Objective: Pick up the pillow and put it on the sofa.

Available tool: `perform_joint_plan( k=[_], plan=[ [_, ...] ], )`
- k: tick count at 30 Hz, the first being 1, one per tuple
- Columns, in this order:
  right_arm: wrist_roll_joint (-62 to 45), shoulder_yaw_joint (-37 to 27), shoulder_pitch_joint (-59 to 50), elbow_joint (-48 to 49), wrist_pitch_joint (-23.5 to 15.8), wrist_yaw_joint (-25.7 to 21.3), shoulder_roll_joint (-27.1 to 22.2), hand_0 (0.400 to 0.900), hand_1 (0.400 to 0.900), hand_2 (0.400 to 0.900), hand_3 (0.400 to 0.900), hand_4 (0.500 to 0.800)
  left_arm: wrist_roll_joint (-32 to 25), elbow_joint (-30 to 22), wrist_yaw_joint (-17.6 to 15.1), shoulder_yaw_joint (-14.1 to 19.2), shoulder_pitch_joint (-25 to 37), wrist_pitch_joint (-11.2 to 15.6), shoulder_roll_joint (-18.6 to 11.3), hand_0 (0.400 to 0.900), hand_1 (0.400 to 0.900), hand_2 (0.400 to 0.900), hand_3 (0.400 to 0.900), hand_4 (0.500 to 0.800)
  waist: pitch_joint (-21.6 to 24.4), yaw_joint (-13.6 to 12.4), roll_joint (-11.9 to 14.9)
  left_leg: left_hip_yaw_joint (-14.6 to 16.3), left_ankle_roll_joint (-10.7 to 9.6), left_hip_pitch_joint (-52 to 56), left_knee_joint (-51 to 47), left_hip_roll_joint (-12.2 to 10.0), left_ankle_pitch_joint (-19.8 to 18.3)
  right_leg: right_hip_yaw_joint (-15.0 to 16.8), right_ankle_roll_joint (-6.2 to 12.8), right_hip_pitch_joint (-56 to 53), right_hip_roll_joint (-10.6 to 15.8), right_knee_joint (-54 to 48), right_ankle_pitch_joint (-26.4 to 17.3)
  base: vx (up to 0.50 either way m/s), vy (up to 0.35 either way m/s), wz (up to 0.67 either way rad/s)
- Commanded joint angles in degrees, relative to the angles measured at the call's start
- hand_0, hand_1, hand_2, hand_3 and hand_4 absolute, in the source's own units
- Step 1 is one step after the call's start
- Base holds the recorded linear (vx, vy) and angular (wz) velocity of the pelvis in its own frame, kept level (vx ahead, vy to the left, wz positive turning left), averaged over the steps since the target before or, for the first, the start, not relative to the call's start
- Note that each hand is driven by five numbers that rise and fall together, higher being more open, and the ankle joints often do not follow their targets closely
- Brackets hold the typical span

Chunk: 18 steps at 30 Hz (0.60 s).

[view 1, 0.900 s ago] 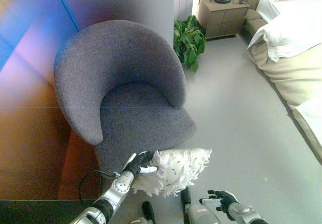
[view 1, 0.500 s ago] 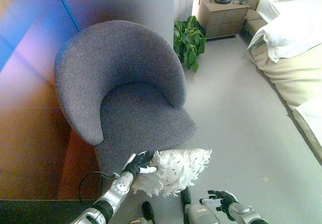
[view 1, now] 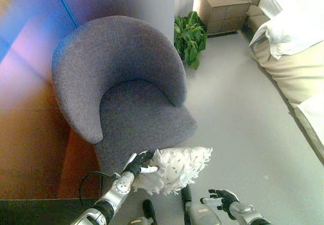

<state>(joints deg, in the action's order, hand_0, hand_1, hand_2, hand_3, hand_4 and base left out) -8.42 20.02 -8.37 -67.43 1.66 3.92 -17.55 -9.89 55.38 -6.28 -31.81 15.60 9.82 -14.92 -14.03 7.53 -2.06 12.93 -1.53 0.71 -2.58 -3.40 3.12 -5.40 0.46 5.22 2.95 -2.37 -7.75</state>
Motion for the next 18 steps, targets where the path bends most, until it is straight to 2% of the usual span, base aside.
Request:
perform_joint_plan(
  k=[1, 11, 18],
  plan=[
    [-1.7, 2.4, -2.3, 0.8, -2.2, -1.3, -1.5, 0.9, 0.9, 0.9, 0.9, 0.8, -1.2, -0.6, -1.8, 1.3, 8.1, 2.8, -0.8, 0.9, 0.9, 0.9, 0.9, 0.8, -4.0, -0.5, 2.8, -1.0, -0.5, -2.7, 9.2, -1.4, -7.6, 2.6, 6.53, 0.8, 4.3, 7.6, 8.4, -0.06, -0.028, -0.01],
    [-3.1, 3.9, -5.4, 3.4, -2.0, -3.2, -2.1, 0.9, 0.9, 0.9, 0.9, 0.8, -1.8, 0.1, -3.7, 0.0, 12.5, 2.4, -1.1, 0.9, 0.9, 0.9, 0.9, 0.8, -7.9, 0.7, 3.0, -0.3, -1.0, -6.8, 10.3, -1.9, -6.7, 3.3, 6.39, 5.4, 4.2, 8.5, 7.1, -0.06, -0.014, -0.05],
    [-4.3, 5.2, -7.3, 5.3, -1.7, -4.1, -2.5, 0.9, 0.9, 0.9, 0.9, 0.8, -1.1, 0.3, -7.8, -0.1, 16.4, 2.7, -2.1, 0.9, 0.9, 0.9, 0.9, 0.8, -10.9, 1.5, 3.6, 0.6, -1.6, -10.2, 12.2, -2.7, -6.2, 3.3, 6.1, 9.0, 4.2, 9.1, 5.9, -0.05, -0.032, -0.08]
  ],
)
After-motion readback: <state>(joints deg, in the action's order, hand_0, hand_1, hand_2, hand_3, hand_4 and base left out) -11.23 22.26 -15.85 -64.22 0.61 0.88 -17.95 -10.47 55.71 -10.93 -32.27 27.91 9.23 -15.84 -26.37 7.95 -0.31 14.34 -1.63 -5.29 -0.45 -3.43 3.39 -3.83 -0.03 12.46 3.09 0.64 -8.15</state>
